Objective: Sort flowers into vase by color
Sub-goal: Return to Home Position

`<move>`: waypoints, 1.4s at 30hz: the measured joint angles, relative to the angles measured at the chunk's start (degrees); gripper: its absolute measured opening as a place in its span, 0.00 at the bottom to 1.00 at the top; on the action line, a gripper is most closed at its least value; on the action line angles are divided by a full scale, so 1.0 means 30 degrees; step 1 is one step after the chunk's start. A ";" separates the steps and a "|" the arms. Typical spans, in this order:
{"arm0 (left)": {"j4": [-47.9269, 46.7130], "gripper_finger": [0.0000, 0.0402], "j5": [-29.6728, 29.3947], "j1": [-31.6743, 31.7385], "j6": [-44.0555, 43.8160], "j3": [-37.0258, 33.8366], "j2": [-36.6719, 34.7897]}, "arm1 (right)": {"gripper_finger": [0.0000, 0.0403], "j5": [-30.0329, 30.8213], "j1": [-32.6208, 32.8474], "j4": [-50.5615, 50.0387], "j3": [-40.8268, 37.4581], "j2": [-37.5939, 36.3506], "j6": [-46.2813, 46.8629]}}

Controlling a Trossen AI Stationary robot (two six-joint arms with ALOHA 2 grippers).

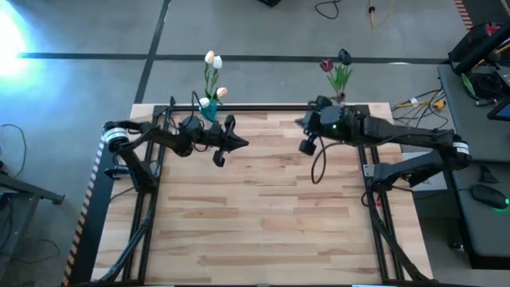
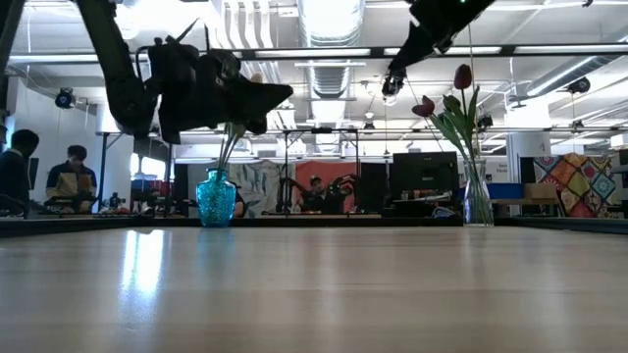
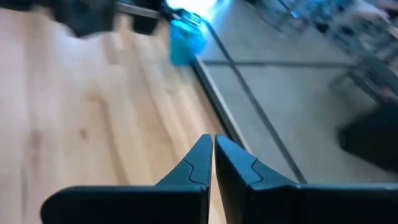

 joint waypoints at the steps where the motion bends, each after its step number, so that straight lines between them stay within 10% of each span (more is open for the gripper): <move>1: -0.0925 0.00 -0.0274 0.0001 0.0480 -0.0067 -0.0413 | 0.03 -0.0549 0.0003 0.0995 -0.0627 -0.0021 -0.0176; 17: -0.8893 0.00 -0.5517 -0.0736 0.4583 -0.2956 -0.6030 | 0.03 -0.6481 0.0022 1.3365 -0.8847 -0.0061 -0.0738; 27: -0.9845 0.00 -1.0439 -0.3069 0.5091 -0.5961 -0.9673 | 0.03 -0.7061 0.0195 1.5730 -1.2163 -0.1155 -0.0402; 42: -1.2729 0.00 -1.1838 -0.3154 0.4523 -0.9512 -1.6343 | 0.03 -0.6798 0.0156 1.5839 -1.7856 -0.8421 0.1486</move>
